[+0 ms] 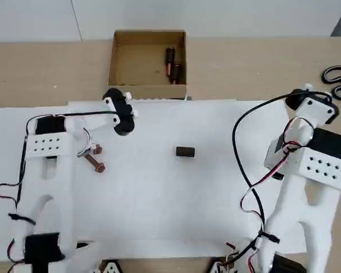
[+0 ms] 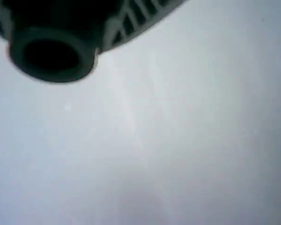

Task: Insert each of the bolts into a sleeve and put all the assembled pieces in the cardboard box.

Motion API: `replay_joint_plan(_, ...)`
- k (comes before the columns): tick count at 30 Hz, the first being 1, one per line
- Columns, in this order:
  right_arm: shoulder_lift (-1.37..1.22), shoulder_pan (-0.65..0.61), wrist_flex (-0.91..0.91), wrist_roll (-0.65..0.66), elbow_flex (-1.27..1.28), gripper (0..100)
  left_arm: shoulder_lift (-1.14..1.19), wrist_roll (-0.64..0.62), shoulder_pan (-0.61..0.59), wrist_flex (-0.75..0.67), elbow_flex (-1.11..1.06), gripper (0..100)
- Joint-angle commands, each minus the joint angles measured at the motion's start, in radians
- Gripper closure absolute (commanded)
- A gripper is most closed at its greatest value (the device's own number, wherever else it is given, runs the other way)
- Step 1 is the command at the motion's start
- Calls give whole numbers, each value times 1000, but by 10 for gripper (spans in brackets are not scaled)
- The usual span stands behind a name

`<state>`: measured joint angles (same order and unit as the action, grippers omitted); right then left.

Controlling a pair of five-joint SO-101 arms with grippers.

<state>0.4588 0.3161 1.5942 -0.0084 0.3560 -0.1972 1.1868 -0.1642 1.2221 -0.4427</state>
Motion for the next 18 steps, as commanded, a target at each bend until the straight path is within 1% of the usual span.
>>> replay_joint_plan(1,33,10,-15,17,-5,995,61,37,0,-54,61,897)
replay_joint_plan(4,33,10,-15,15,-5,995,155,38,0,-97,99,896)
replay_joint_plan(9,33,10,-10,15,-5,995,301,38,0,-94,211,896)
replay_joint_plan(12,33,10,-13,15,-5,995,354,38,-2,-92,242,896)
replay_joint_plan(14,33,10,-13,15,-5,995,368,41,-2,-69,259,896)
replay_joint_plan(18,33,10,-13,15,-5,995,371,83,-2,25,280,896)
